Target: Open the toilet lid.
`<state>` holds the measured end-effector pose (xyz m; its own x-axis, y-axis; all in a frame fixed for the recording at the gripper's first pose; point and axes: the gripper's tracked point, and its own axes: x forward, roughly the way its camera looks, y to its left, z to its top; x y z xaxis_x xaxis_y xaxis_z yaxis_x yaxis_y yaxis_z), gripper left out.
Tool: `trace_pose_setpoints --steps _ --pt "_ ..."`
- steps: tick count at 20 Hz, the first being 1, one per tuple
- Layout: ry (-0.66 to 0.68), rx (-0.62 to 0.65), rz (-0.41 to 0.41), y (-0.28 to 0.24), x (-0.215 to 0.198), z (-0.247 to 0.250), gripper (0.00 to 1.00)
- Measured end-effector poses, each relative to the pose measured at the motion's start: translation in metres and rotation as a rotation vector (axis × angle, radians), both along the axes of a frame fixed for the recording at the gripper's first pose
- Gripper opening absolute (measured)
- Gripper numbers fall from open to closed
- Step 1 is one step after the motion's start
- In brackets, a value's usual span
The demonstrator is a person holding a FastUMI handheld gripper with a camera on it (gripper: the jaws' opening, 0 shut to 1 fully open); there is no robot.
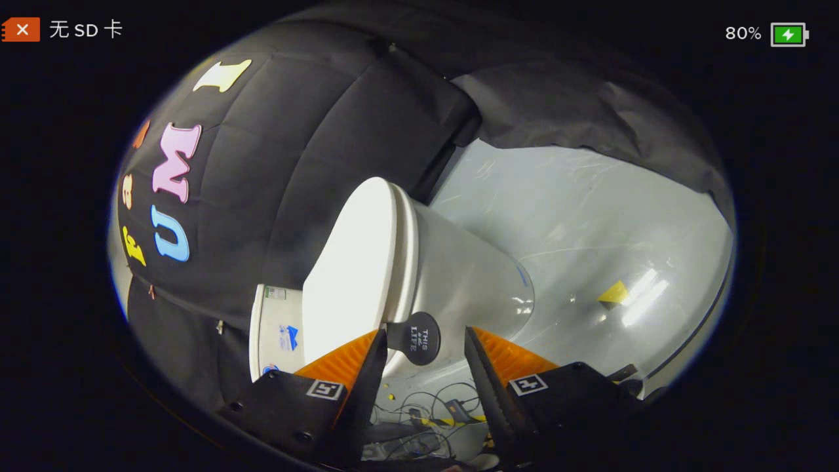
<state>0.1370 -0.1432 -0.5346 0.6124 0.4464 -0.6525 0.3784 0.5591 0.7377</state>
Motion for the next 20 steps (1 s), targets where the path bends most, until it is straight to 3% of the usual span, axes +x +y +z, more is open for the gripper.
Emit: trace_pose_setpoints --steps 1,3,5,6,10,20 --pt "0.014 0.024 -0.014 0.005 0.003 -0.004 0.75" --pt "0.04 0.066 -0.016 -0.009 0.007 0.007 0.33" --pt "0.025 0.099 -0.057 0.004 0.005 0.002 0.16" --pt "0.023 0.072 -0.026 0.01 -0.001 0.004 0.1" --pt "0.001 -0.096 0.007 0.01 0.004 0.024 0.1" --pt "-0.074 -0.326 -0.003 0.037 0.018 0.14 0.07"
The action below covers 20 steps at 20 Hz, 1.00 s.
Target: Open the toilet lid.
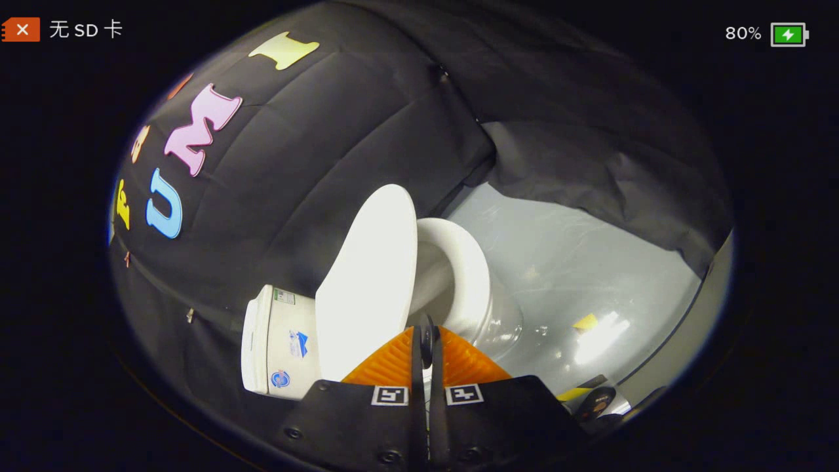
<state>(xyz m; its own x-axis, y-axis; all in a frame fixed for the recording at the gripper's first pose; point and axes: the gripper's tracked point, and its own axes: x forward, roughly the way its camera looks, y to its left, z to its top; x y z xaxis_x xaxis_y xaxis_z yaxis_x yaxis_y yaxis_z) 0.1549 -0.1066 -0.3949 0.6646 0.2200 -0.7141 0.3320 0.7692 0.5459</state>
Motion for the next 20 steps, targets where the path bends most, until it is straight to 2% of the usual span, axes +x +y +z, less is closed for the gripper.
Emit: trace_pose_setpoints --steps 6,12,20 --pt "-0.081 -0.162 0.013 0.05 0.01 0.086 0.06" --pt "-0.164 -0.422 0.038 0.112 0.011 0.149 0.06" --pt "-0.298 -0.558 0.08 0.21 0.012 0.206 0.05"
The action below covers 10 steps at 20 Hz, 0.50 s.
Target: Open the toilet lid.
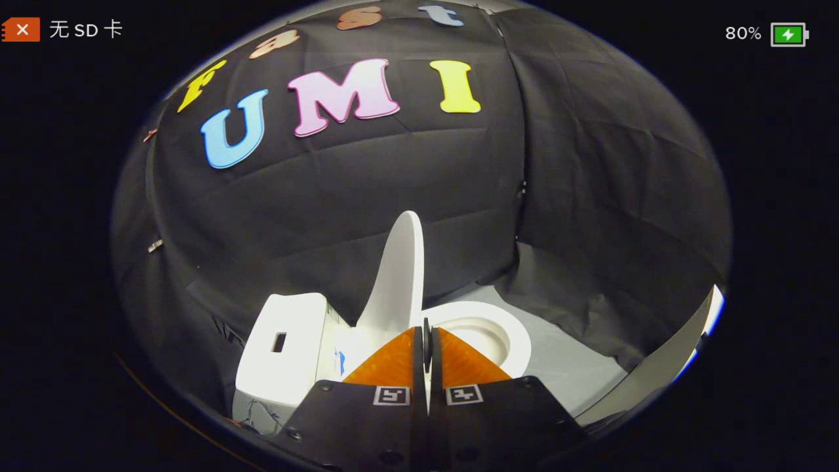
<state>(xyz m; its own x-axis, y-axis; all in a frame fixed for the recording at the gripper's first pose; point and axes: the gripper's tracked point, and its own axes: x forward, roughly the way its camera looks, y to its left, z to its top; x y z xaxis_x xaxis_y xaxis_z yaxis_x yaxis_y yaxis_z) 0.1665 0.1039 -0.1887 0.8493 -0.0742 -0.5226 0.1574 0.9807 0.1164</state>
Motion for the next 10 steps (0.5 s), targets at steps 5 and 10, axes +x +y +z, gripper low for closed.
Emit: trace_pose_setpoints --steps 5,10 --pt "-0.061 -0.065 0.073 0.071 -0.003 0.028 0.06" --pt "-0.11 -0.112 0.14 0.135 -0.002 0.037 0.09"
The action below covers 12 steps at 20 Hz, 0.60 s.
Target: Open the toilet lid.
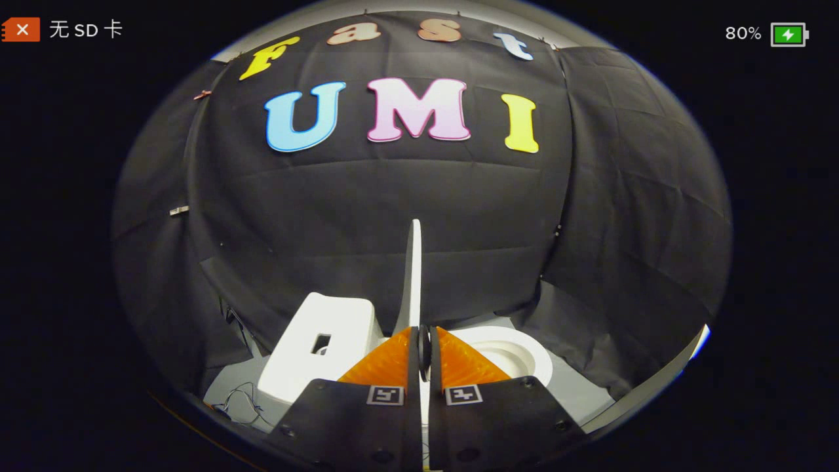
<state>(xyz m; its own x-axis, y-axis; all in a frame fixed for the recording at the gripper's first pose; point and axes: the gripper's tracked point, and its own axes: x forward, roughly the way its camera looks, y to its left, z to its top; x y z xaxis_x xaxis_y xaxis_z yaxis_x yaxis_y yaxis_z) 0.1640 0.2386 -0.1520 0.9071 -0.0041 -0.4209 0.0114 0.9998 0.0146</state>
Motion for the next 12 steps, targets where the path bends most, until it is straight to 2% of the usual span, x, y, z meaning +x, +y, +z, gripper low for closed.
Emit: trace_pose_setpoints --steps 5,12 --pt "-0.049 -0.074 0.043 0.045 0.002 -0.003 0.1" --pt "-0.067 -0.133 0.159 0.113 -0.005 -0.013 0.1"
